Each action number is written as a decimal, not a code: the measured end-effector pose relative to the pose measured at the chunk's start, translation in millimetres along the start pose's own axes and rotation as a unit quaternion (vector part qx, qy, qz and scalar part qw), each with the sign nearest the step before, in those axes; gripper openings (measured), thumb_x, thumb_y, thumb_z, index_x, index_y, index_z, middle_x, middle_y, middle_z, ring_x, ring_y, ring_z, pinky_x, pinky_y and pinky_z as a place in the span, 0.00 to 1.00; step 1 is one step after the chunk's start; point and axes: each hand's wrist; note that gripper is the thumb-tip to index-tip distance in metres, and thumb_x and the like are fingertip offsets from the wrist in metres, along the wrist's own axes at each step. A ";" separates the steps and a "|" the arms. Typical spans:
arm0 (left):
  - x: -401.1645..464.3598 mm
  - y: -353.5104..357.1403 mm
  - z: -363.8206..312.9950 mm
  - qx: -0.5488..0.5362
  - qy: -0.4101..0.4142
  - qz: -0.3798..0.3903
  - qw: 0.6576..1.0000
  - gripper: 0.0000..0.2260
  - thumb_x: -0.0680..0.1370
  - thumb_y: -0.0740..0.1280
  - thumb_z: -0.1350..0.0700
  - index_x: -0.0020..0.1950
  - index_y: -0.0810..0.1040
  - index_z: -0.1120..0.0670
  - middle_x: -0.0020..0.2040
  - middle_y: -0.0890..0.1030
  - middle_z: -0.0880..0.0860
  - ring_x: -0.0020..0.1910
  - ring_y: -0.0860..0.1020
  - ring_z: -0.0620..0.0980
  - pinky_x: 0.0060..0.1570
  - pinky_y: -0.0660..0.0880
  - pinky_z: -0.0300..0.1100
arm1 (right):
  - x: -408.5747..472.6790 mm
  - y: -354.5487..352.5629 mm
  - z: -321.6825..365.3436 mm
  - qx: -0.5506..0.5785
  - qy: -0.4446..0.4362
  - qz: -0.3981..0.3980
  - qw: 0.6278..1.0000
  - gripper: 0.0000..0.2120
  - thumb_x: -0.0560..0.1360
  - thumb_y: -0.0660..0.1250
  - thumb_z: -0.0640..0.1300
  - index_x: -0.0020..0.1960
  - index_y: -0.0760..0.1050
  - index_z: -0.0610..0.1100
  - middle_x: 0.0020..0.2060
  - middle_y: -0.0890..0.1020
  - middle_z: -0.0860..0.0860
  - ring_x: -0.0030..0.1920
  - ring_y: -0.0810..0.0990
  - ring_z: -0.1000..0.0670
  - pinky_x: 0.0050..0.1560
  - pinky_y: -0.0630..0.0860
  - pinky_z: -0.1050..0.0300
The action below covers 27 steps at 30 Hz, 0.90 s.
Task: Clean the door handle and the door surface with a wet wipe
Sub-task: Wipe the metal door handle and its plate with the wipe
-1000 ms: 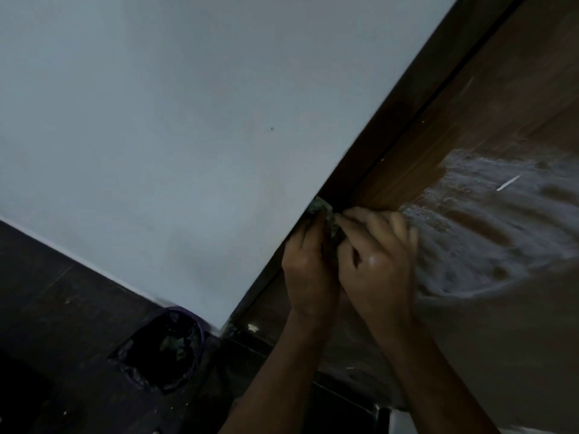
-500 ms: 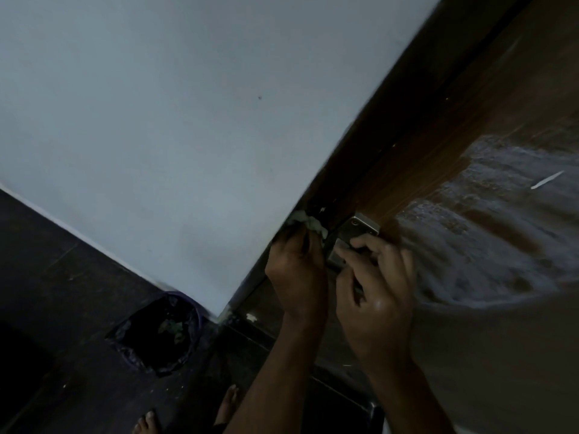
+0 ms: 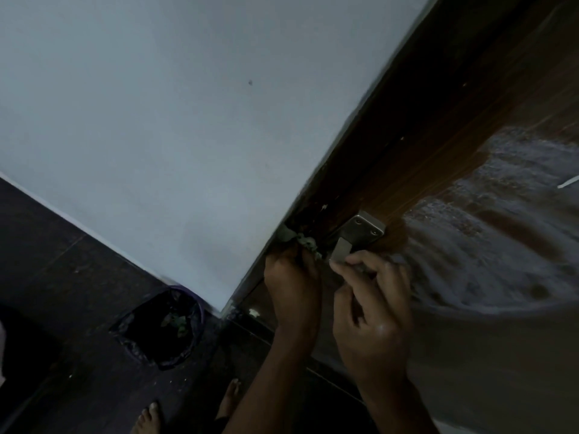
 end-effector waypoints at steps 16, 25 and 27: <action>7.3 0.5 -3.1 -0.057 0.241 -0.083 0.965 0.07 0.79 0.69 0.62 0.51 0.85 0.64 0.47 0.85 0.60 0.48 0.83 0.57 0.51 0.80 0.47 | 5.4 7.3 -8.7 0.040 0.009 -0.041 0.998 0.14 0.80 0.61 0.35 0.49 0.86 0.36 0.49 0.83 0.39 0.50 0.78 0.44 0.47 0.78 0.43; 13.6 1.7 -11.0 -0.138 -0.344 -0.101 0.923 0.07 0.74 0.69 0.64 0.49 0.85 0.63 0.44 0.85 0.61 0.40 0.83 0.56 0.41 0.79 0.41 | 10.6 5.8 -8.6 0.058 0.011 -0.052 0.997 0.19 0.84 0.58 0.42 0.49 0.86 0.37 0.50 0.83 0.42 0.52 0.78 0.48 0.47 0.78 0.41; 23.9 -1.0 -38.3 -0.257 -0.412 -0.117 0.866 0.05 0.73 0.68 0.68 0.47 0.82 0.64 0.41 0.84 0.59 0.37 0.85 0.50 0.37 0.80 0.38 | 9.9 6.2 -8.4 0.054 0.014 -0.054 0.997 0.19 0.84 0.58 0.42 0.49 0.86 0.36 0.49 0.83 0.40 0.52 0.79 0.46 0.48 0.79 0.40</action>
Point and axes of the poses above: each hand's wrist, its own x-axis towards the middle knuckle, its own y-axis out of the palm, z = x × y
